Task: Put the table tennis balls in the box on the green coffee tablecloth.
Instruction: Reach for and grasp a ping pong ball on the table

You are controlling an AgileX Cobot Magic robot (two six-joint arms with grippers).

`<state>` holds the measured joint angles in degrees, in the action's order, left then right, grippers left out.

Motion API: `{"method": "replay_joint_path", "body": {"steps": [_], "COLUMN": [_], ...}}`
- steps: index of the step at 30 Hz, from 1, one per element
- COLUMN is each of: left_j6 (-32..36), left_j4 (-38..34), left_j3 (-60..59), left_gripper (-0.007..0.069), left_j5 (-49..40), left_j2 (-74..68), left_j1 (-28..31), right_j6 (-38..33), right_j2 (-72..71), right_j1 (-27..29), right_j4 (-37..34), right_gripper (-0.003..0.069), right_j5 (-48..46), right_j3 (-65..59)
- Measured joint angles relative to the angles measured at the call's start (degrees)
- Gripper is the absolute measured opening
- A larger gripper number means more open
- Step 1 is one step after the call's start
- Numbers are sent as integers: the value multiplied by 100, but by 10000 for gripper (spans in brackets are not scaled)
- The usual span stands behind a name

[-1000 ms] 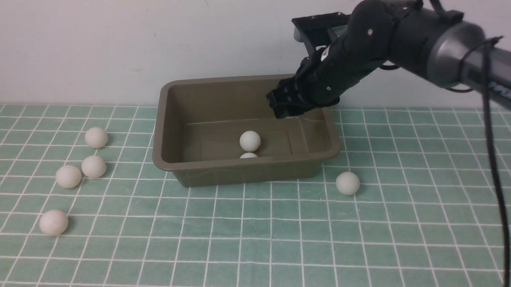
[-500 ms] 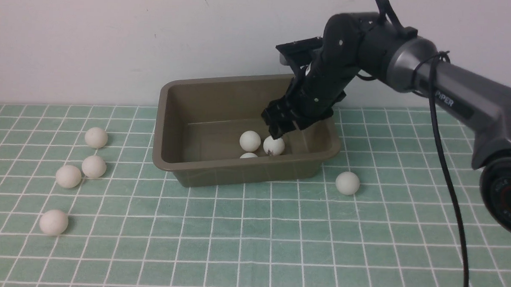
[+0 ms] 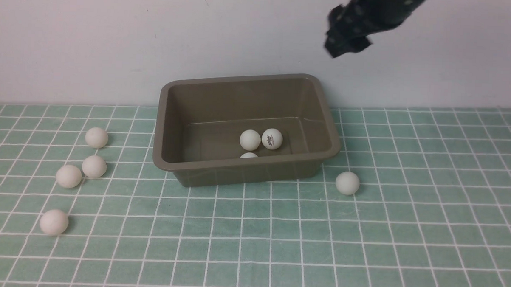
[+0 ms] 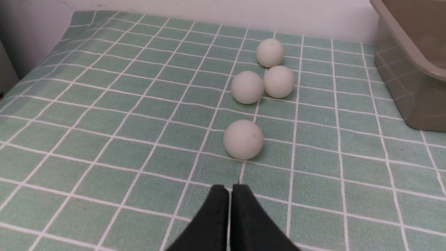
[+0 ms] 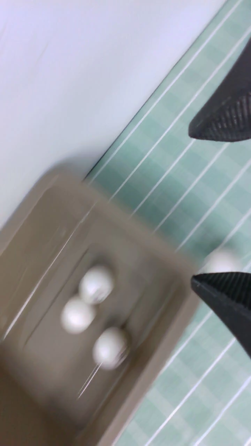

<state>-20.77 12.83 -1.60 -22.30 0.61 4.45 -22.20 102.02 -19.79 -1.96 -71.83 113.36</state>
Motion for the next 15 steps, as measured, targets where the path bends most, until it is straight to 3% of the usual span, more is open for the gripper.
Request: {"method": "replay_joint_path", "body": {"steps": [5, 10, 15], "left_j6": [0, 0, 0], "left_j4": [0, 0, 0], "left_j3": [0, 0, 0], "left_gripper": [-4, -4, -4], "left_j5": [0, 0, 0], "left_j2": [0, 0, 0], "left_j1": [0, 0, 0], "right_j6": [-489, -916, -1665], "right_j2": [-1154, -1304, -1175], "right_j1": [1018, 1420, 1464], "right_j4": [-245, -1081, -1899], "right_gripper": [459, 459, 459], "right_j5": [-5, 250, 834], "right_j3": [-1616, -2604, -3481]}}
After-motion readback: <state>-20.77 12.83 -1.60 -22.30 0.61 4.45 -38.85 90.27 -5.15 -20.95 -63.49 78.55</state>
